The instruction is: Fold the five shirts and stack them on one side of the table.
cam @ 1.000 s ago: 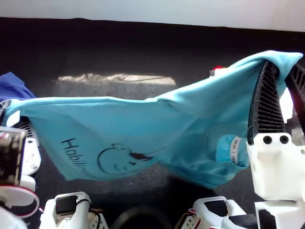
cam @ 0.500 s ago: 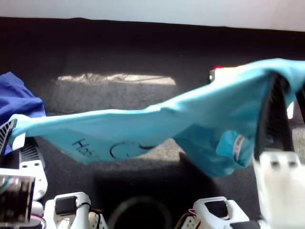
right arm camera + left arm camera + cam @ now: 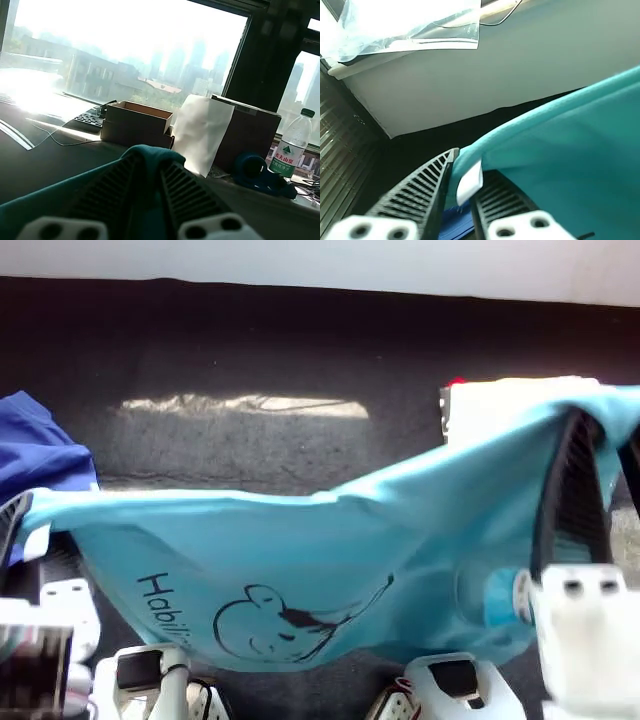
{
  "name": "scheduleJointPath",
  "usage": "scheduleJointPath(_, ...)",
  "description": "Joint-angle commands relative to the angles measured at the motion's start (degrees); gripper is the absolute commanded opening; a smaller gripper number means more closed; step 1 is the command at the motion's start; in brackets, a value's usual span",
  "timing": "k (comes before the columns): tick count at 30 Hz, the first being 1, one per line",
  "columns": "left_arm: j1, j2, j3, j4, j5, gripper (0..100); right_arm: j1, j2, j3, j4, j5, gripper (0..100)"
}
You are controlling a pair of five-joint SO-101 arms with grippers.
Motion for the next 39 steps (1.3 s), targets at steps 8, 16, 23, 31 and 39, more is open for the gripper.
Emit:
scheduleJointPath(8, -0.13, 26.42, 13.14, -17.93, -0.18, 1, -3.38, 1.71, 48.13, -28.0, 0.0, 0.6)
scheduleJointPath(16, -0.13, 49.19, 12.26, -28.48, -0.18, 1, -3.03, 15.6, 62.9, -46.29, 0.09, 0.6)
scheduleJointPath(23, -0.13, 64.57, 1.54, -29.01, 0.09, 1, -2.77, 31.96, 53.67, -48.04, 0.09, 0.6)
scheduleJointPath(31, -0.13, 79.69, -10.86, -28.57, 0.09, 1, -1.8, 47.34, 43.74, -46.29, 0.0, 0.6)
scheduleJointPath(39, 1.45, 92.88, -11.91, -25.41, 0.09, 1, -1.45, 54.99, 43.82, -44.62, 0.0, 0.6)
